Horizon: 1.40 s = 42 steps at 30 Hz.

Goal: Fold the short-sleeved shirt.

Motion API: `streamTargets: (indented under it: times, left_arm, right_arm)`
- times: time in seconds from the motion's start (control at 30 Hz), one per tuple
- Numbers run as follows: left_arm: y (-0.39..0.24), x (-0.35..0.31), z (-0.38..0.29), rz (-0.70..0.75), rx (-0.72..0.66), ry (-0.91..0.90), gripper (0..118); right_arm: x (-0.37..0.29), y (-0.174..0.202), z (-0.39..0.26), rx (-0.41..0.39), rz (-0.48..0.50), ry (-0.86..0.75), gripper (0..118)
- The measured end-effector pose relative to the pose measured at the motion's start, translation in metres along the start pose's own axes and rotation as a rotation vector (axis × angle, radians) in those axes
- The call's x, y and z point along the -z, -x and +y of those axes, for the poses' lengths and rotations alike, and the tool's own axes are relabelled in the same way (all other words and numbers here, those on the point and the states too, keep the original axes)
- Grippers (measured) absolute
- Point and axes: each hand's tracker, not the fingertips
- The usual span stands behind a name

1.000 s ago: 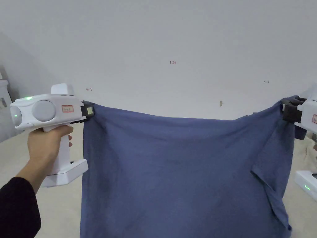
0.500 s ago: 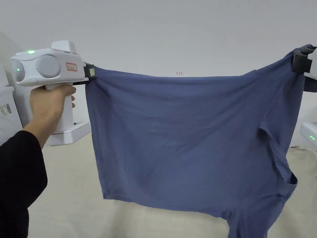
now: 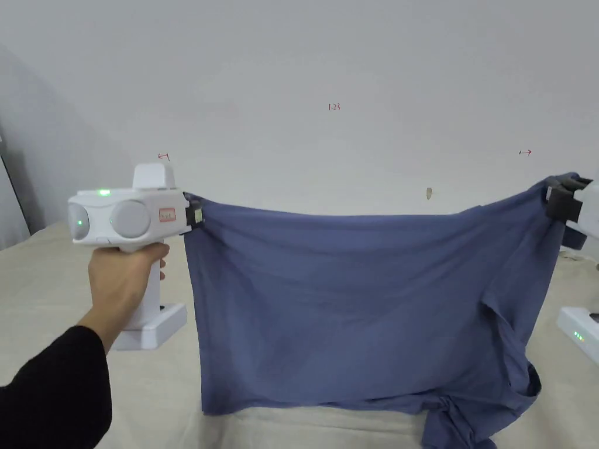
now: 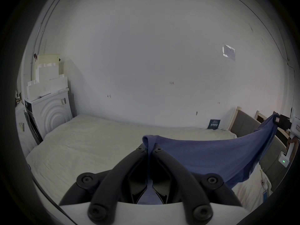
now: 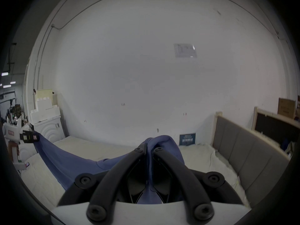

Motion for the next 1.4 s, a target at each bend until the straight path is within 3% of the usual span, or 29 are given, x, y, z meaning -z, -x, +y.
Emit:
streamTargets:
  times: [0.4,0.87,1.4]
  left_arm:
    - [0.013,-0.033,-0.145,-0.037,-0.027,0.170,2]
    - [0.048,-0.137,-0.310,-0.004,-0.110,0.377,2]
    - [0.069,-0.228,-0.378,0.036,-0.113,0.470,2]
  right_arm:
    - [-0.062,-0.017,-0.133,0.085,0.043,0.155,2]
    - [-0.228,-0.006,-0.273,0.180,0.067,0.361,2]
    - [-0.355,0.011,-0.341,0.212,0.069,0.517,2]
